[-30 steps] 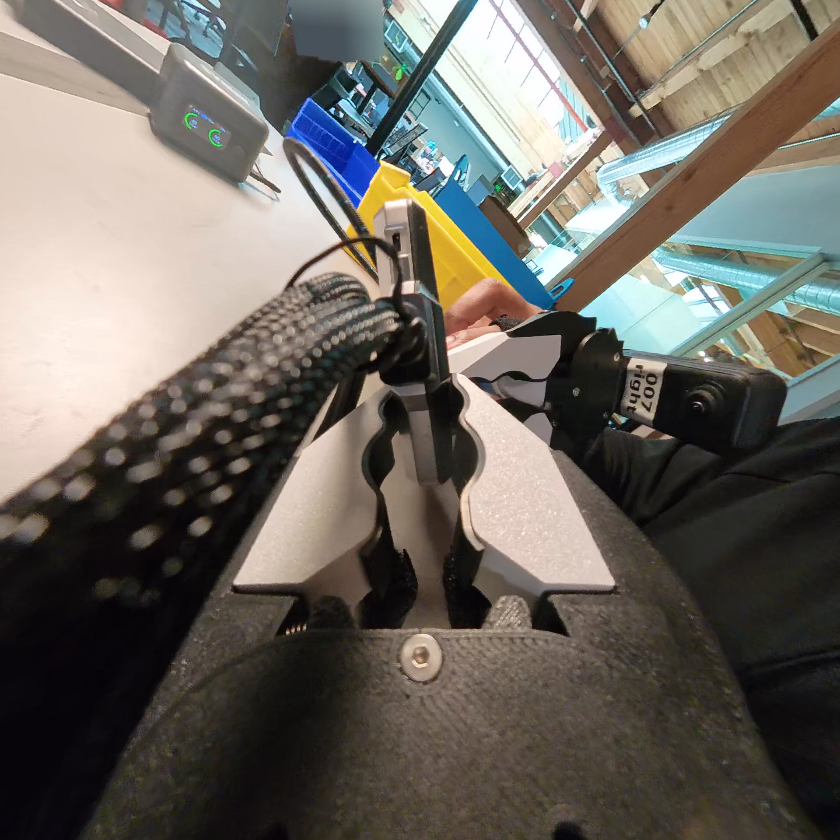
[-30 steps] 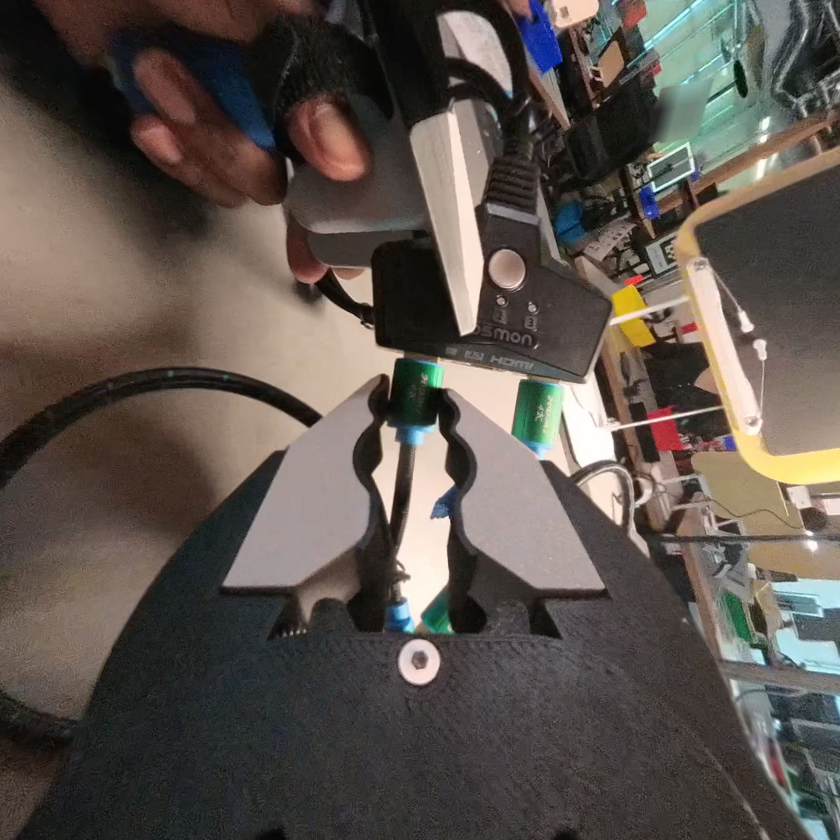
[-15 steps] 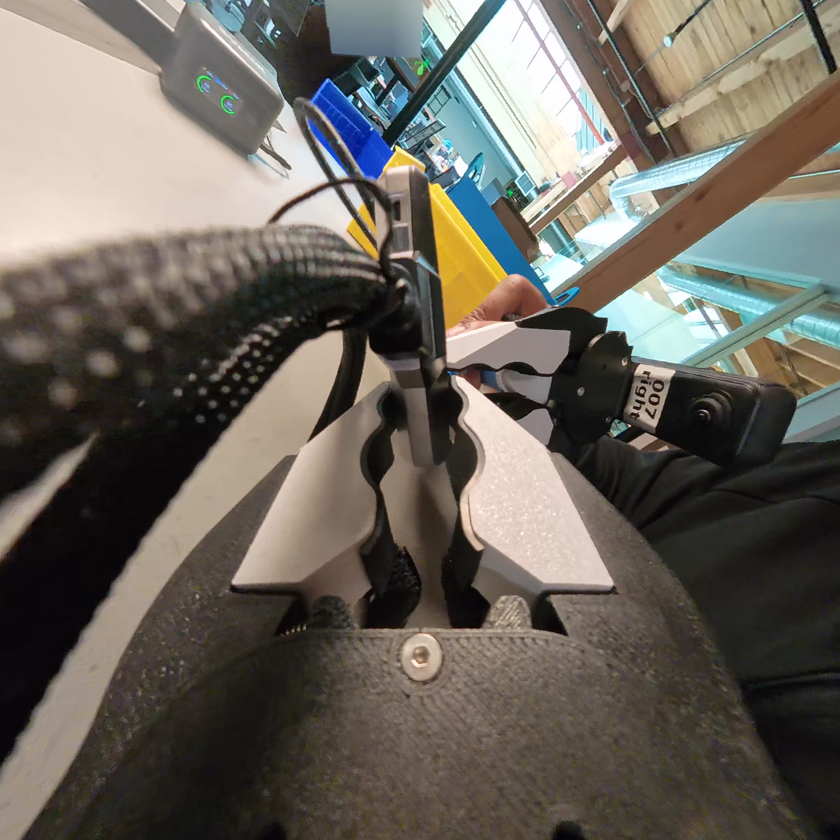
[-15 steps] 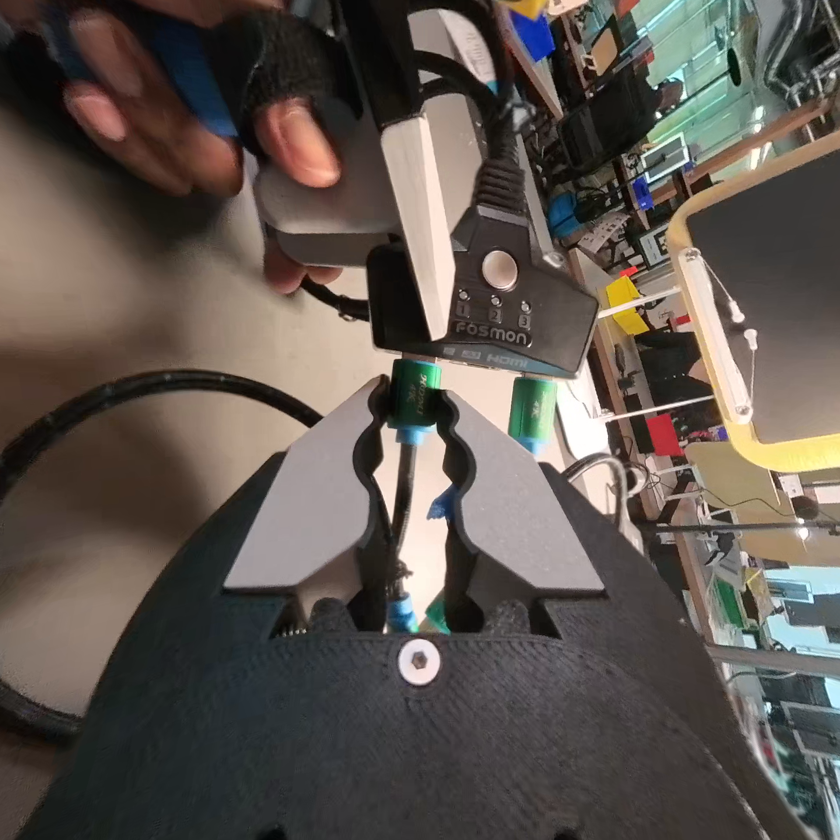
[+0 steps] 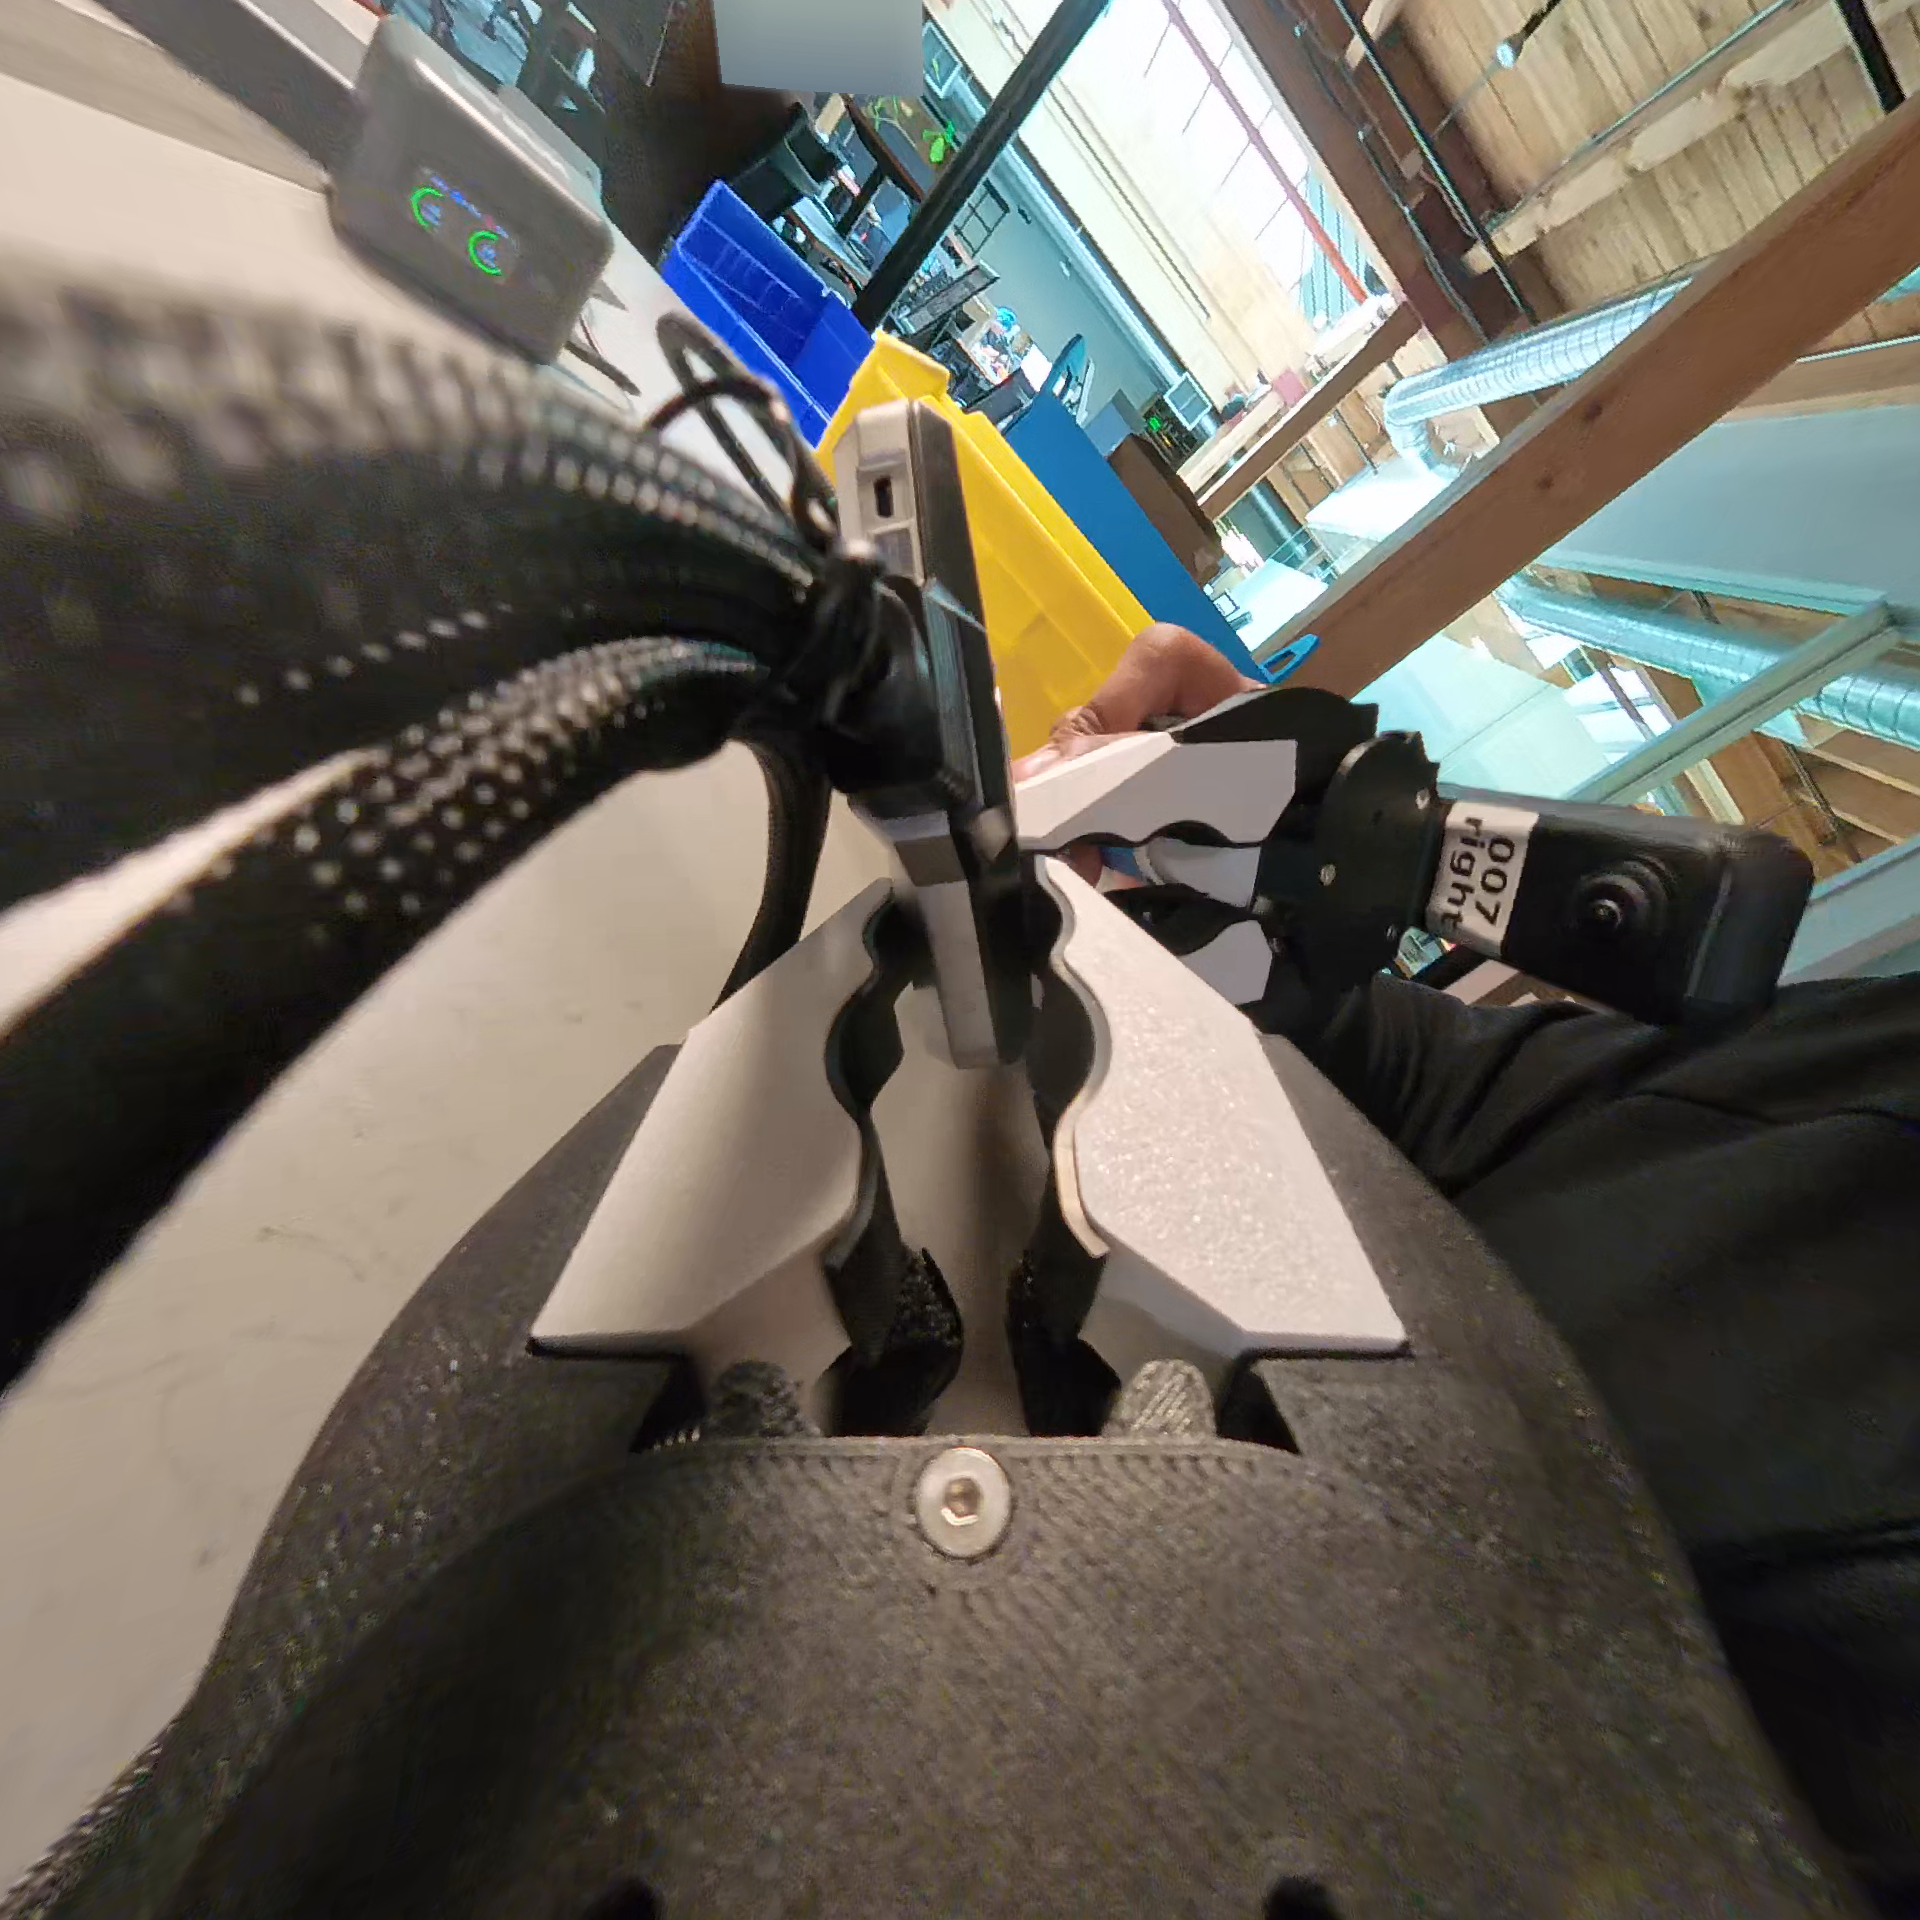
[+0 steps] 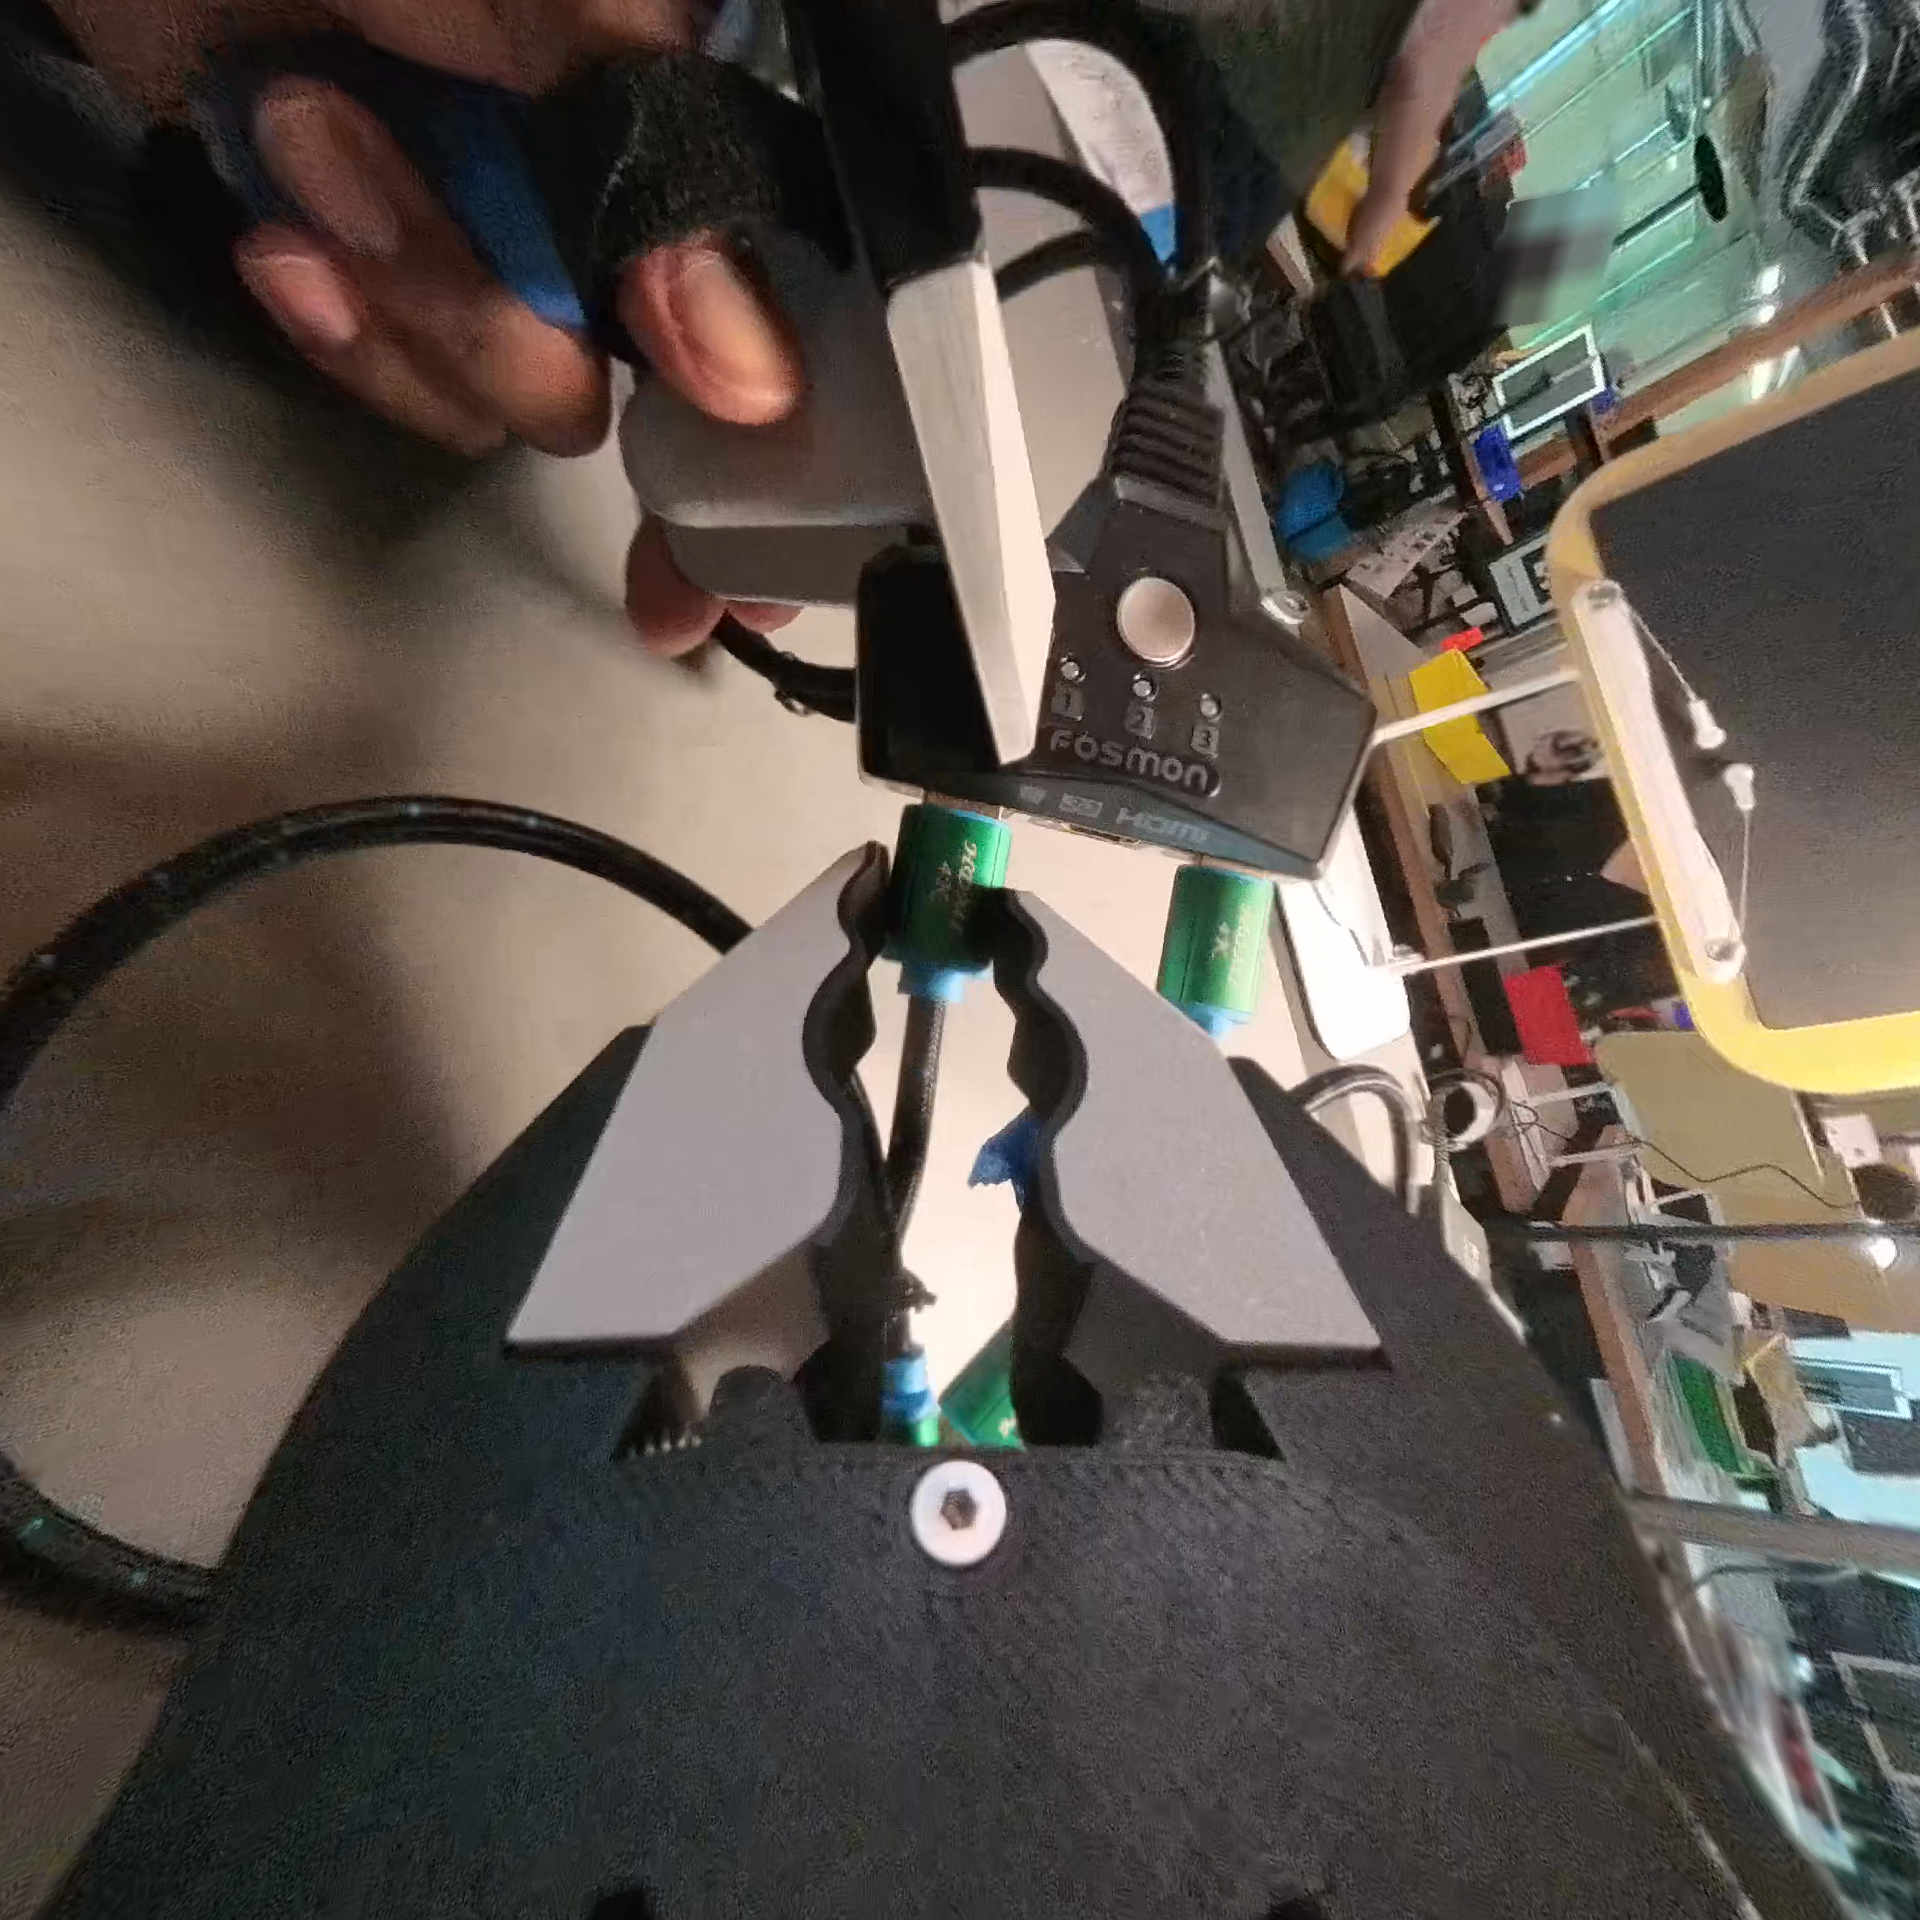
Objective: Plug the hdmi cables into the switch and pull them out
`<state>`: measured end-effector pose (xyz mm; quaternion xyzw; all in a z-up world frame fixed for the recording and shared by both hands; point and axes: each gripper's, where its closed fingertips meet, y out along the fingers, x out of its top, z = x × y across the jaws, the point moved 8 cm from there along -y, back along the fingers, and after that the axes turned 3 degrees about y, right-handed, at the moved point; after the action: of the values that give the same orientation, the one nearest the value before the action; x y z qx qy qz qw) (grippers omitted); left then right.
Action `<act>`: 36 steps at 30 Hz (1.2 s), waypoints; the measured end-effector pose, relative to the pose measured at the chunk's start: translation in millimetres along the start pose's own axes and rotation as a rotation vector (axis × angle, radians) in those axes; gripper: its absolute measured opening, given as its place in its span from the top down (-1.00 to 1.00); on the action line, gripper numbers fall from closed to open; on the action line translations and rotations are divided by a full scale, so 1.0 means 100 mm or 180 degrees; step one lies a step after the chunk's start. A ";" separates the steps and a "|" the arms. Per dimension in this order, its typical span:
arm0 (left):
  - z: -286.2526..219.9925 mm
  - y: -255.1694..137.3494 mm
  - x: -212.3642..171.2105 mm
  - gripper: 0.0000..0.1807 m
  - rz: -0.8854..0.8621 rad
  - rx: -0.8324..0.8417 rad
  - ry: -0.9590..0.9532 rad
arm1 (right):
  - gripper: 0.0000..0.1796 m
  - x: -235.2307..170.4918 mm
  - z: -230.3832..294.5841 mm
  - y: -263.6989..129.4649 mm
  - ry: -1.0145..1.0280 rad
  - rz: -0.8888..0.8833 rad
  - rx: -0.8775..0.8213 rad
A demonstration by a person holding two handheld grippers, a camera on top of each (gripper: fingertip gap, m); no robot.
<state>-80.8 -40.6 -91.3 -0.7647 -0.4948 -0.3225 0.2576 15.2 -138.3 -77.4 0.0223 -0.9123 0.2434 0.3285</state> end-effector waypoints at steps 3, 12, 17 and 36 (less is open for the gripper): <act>0.00 -0.01 0.02 0.77 -0.0079 0.0019 0.0007 | 0.75 0.03 -0.02 0.03 0.0204 0.0117 -0.0112; -0.01 -0.03 0.02 0.77 -0.0054 0.0021 0.0102 | 0.74 -0.01 -0.01 0.00 0.0040 -0.0072 -0.0009; -0.03 -0.01 0.00 0.77 -0.0026 -0.0020 0.0147 | 0.74 -0.03 -0.03 -0.02 0.0006 -0.0115 0.0053; 0.02 -0.03 0.03 0.77 -0.0079 0.0041 0.0057 | 0.92 -0.18 -0.08 -0.12 0.0120 0.0035 0.0365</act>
<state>-82.3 -36.1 -90.4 -0.7539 -0.5040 -0.3293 0.2630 36.3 -147.3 -77.8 0.0314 -0.8906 0.2975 0.3425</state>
